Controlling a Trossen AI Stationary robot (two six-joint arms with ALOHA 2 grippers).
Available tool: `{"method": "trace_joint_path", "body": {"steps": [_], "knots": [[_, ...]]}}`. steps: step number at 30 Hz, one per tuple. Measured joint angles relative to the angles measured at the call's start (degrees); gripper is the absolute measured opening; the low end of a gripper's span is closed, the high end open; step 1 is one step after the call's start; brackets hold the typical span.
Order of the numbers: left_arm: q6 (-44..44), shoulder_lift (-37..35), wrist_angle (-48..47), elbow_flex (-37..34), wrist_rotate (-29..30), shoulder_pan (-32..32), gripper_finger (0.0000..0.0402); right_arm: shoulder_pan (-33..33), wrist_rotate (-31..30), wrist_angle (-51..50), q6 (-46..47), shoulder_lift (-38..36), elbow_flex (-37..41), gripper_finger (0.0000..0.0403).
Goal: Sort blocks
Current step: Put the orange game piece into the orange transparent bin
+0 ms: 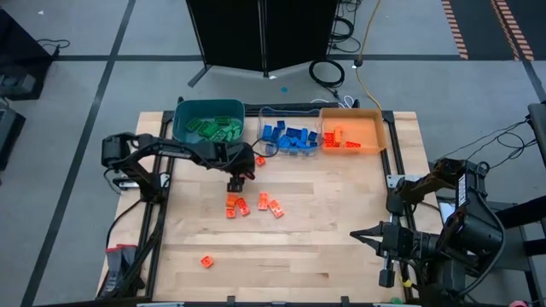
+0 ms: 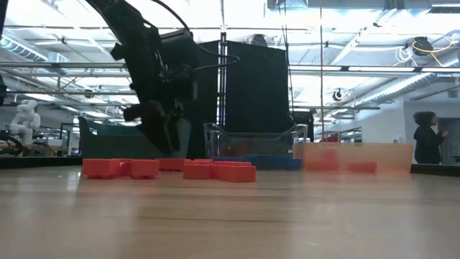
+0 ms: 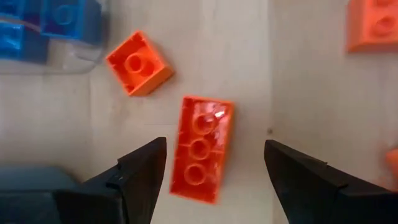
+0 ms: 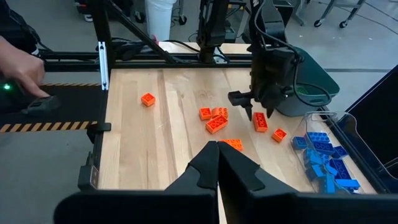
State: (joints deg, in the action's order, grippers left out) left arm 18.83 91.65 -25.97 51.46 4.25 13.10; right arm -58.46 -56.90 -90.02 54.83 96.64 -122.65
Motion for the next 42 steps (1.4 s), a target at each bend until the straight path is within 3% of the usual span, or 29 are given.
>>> {"method": "trace_joint_path", "body": {"steps": [8,14,18,23,30,39,42], "knots": [[1.6,3.0,0.3,0.0,-0.1,2.9,0.0277,0.0,0.0,0.0,0.4,0.0,0.0,0.0000],[1.6,6.8,0.6,0.1,-7.2,4.7,0.0273,0.0,0.0,0.0,1.0,0.0,0.0,0.0000],[1.5,8.3,0.2,0.3,-7.8,4.6,0.0237,0.0,0.0,0.0,1.5,0.0,0.0,0.0000],[1.1,8.1,0.0,0.2,-8.2,4.6,0.0139,0.0,0.1,0.0,1.5,0.0,0.0,0.0000],[-8.9,7.4,-0.8,1.3,-7.2,4.5,0.0137,0.0,0.1,0.0,1.5,0.0,0.0,0.0000],[-18.2,1.8,2.3,12.5,-1.9,1.2,0.0137,0.0,-0.2,0.0,0.1,0.0,0.0,0.0000],[-21.7,1.2,10.4,18.3,0.7,0.6,0.0137,0.0,-0.2,0.0,-0.1,0.0,0.0,0.0000]]}}
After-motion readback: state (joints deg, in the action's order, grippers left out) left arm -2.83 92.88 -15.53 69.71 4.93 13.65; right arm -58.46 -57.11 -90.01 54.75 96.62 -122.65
